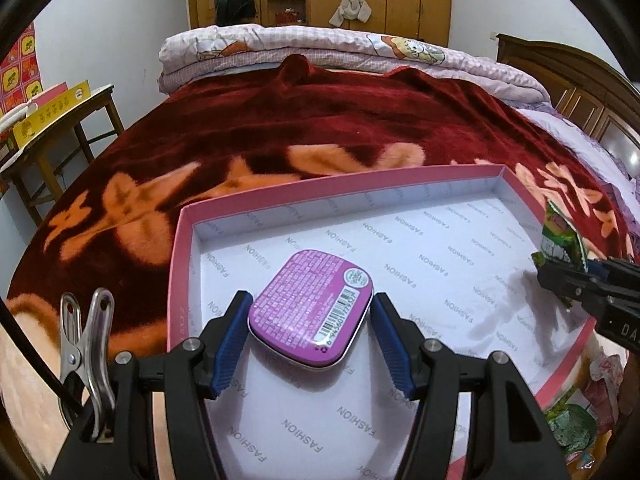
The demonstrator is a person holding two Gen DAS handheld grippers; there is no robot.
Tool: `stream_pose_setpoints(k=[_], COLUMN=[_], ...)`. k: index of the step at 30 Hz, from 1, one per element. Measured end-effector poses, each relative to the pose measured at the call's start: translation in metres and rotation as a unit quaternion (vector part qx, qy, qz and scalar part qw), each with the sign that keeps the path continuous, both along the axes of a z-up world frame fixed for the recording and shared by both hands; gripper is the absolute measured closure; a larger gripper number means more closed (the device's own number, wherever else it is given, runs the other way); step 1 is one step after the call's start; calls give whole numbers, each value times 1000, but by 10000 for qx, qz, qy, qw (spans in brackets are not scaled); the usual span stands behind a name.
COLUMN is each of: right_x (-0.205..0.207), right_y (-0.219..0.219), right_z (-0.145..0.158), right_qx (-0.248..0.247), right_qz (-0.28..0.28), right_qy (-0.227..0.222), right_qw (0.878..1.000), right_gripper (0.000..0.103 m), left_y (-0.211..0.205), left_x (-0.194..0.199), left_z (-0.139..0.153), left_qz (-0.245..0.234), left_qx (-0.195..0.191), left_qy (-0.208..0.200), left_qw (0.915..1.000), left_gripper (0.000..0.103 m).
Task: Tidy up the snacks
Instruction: 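Carry the purple tin and green packet over the pink tray with both grippers, then open both grippers to drop the tin and packet into the pink tray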
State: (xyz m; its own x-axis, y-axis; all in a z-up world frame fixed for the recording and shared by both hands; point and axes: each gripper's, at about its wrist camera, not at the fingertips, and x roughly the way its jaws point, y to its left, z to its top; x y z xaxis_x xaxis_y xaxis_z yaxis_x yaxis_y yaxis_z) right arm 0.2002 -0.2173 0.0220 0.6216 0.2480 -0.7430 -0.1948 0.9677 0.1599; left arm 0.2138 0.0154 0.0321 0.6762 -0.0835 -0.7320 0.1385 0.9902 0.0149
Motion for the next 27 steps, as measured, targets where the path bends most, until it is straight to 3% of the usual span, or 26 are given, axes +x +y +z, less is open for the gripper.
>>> stream_pose_setpoints(k=[16, 19, 23, 27], right_x=[4, 2, -3, -10], right_y=[-1, 1, 5, 9], right_z=[-5, -3, 3, 8], right_qx=[73, 42, 43, 31], right_qz=[-7, 8, 59, 122], right_qy=[146, 128, 20, -69], right_qw=[9999, 9999, 10000, 9999], right_gripper=[70, 66, 51, 50], left_y=[-5, -4, -3, -5], left_x=[8, 7, -1, -14], left_z=[-8, -8, -5, 1], left_qz=[10, 53, 107, 132], left_qx=[171, 169, 107, 120], left_qy=[63, 161, 217, 150], left_qw=[9998, 9997, 9996, 9997], left_gripper=[38, 38, 37, 30])
